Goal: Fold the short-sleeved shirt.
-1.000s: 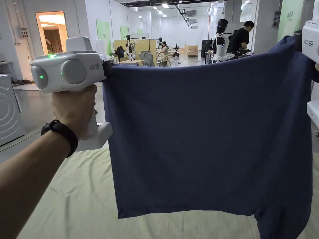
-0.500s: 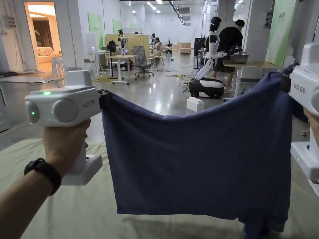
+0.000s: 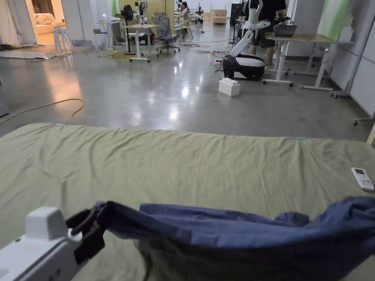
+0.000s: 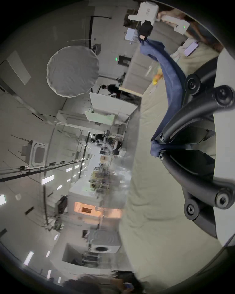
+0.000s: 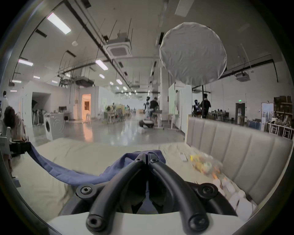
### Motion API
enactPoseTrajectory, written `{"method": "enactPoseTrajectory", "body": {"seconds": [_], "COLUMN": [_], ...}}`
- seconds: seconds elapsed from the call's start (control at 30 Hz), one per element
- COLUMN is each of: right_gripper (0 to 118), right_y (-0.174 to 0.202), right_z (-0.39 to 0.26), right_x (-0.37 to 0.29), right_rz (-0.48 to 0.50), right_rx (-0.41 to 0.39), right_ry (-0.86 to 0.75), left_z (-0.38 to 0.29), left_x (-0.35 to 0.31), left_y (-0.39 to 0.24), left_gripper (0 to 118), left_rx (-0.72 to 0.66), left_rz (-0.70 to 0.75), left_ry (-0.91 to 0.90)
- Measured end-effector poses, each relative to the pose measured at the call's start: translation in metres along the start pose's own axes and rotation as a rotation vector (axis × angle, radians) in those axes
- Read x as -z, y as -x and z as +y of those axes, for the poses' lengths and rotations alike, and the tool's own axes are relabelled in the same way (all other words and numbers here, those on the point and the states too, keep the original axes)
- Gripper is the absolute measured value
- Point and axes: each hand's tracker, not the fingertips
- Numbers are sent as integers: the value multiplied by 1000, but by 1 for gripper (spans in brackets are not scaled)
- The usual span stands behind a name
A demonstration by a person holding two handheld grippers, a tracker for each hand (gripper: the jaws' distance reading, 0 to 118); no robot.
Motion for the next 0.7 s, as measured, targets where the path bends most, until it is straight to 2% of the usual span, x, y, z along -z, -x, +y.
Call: {"method": "enactPoseTrajectory", "body": {"seconds": [0.03, 0.07, 0.13, 0.23, 0.27, 0.33, 0.37, 0.4, 0.43, 0.47, 0.53, 0.63, 0.7], "right_gripper": [2, 2, 2, 2, 2, 2, 2, 2, 2, 2, 2, 2, 2], "right_y": [-3, -7, -6, -11, -10, -12, -16, -16, -19, -22, -26, -28, -29], "right_z": [-12, -37, -60, -93, -103, -112, -128, -131, -139, -150, -159, -173, -176], "right_x": [-17, -31, -56, -86, -95, -108, -111, -115, -116, -118, -119, -113, -110], "right_rz": [-6, 34, 37, 65, 58, 73, 91, 76, 56, 57, 50, 41, 50], "right_rx": [-42, 82, 1, 54, 62, -29, 46, -12, -9, 39, 66, 51, 68], "right_ry": [-12, 62, 94, 161, 217, 185, 301, 262, 319, 387, 394, 446, 477], "left_z": [-19, -36, -63, -98, -101, -111, -115, -119, -126, -131, -140, -153, -156], "left_x": [-18, -31, -57, -87, -95, -110, -113, -117, -120, -122, -119, -113, -110], "left_y": [-1, 0, 2, 6, 9, 12, 11, 14, 15, 19, 22, 32, 33], "left_gripper": [6, 6, 6, 6, 6, 6, 6, 6, 6, 6, 6, 6, 6], "left_rx": [-5, -5, 0, -47, -2, -17, -4, 28, 17, 3, 4, -11, -10], "left_rz": [14, 9, 20, -32, 34, 21, 15, 26, 24, 23, 37, 29, 21], "left_ry": [20, 73, 93, 206, 185, 230, 247, 285, 320, 313, 371, 423, 447]}}
